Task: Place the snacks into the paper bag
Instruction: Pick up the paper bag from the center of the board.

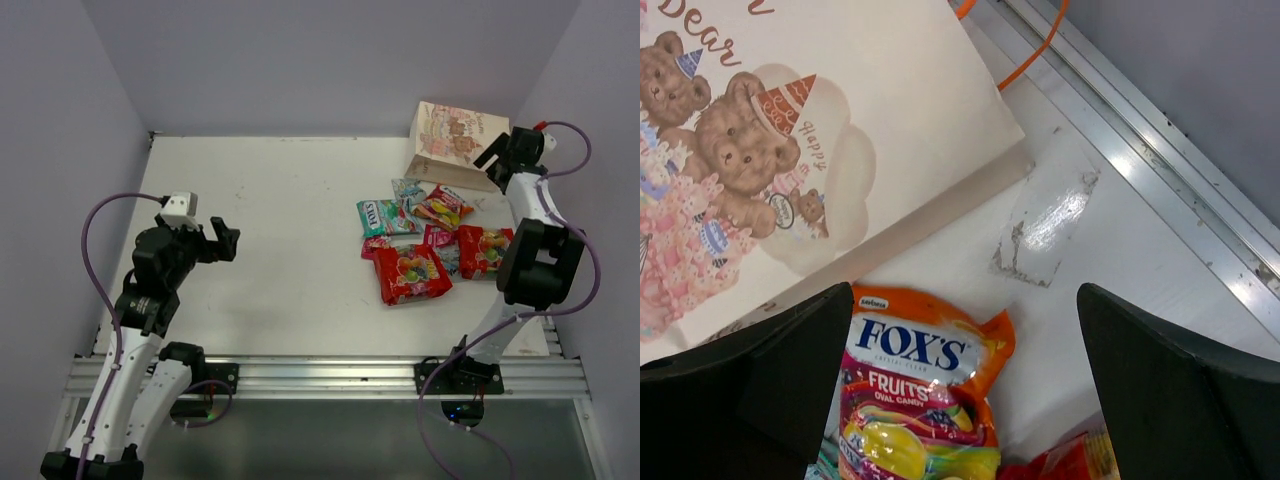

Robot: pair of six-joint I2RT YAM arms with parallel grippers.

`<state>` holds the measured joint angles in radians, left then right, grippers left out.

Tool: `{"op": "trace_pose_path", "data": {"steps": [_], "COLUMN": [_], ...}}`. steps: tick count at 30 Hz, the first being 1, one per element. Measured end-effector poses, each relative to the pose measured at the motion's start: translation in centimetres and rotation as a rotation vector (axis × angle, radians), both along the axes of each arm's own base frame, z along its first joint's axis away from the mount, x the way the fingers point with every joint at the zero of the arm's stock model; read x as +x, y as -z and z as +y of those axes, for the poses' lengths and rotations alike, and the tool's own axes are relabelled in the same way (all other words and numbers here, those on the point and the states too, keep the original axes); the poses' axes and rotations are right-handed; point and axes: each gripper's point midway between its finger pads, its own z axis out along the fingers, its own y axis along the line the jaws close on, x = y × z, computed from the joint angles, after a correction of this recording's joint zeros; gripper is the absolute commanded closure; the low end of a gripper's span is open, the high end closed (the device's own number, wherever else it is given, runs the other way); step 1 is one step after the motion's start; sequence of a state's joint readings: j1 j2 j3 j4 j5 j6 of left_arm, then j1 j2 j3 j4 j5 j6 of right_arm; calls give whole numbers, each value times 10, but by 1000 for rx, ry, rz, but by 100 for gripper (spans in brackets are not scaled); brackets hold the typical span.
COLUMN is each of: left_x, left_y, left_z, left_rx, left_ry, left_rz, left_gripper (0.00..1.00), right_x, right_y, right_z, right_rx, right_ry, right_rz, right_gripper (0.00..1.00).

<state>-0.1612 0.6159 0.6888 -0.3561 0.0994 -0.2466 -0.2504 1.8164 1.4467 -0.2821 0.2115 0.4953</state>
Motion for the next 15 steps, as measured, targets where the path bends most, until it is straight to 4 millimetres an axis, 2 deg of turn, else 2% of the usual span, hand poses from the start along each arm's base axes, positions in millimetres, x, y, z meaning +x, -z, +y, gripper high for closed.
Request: {"op": "trace_pose_path", "data": {"steps": [10,15], "left_x": [1,4], "left_y": [4,9], "left_z": [-2,-2], "left_rx": [2,6], "left_ry": [7,8], "left_rz": [14,34], "left_gripper": [0,0], "right_x": [30,44], "right_y": [17,28], "right_z": [-36,-45], "right_rx": [54,88], "right_ry": [-20,-73], "right_rz": [-70,-103], "right_gripper": [6,7]}}
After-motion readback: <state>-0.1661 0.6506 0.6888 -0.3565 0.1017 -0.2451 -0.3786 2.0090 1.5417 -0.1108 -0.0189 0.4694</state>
